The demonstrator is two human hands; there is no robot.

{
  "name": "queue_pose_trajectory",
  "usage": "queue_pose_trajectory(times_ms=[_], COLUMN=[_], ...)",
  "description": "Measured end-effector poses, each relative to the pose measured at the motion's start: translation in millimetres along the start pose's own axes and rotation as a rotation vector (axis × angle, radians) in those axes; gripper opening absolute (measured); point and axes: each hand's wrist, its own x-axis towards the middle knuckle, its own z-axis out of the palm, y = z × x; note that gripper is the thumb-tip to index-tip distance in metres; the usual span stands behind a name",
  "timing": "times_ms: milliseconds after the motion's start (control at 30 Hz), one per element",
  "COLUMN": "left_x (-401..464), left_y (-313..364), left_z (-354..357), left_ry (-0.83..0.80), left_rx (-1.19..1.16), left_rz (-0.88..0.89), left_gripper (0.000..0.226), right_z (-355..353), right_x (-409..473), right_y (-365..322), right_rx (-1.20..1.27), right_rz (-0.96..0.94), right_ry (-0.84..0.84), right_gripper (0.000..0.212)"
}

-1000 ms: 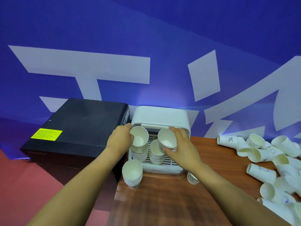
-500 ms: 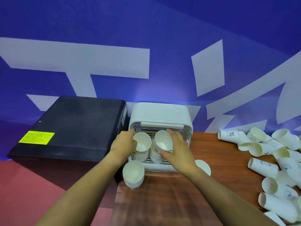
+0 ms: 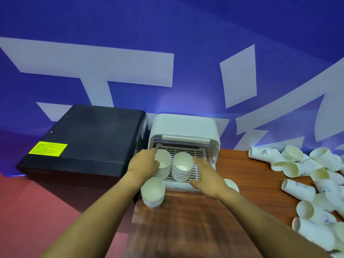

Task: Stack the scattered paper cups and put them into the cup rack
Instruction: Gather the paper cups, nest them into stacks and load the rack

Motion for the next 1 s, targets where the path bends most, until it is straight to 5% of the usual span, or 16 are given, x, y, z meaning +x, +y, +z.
queue_pose_trajectory(times_ms=[567, 1000], left_x=[-58.5, -62.0], left_y=[92.1, 138.1], left_z=[41.6, 96.0], left_ry=[-0.032, -0.091], left_rx=[-0.001, 0.005], left_rz=[0.261, 0.219], left_gripper=[0.043, 0.049], right_z=[-28.6, -59.3], right_x=[-69.4, -94.9], right_y=[73.0, 142.0], right_rx=[0.036, 0.031], right_rz=[0.103, 0.137], right_ry=[-0.121, -0.162], right_gripper=[0.048, 0.049])
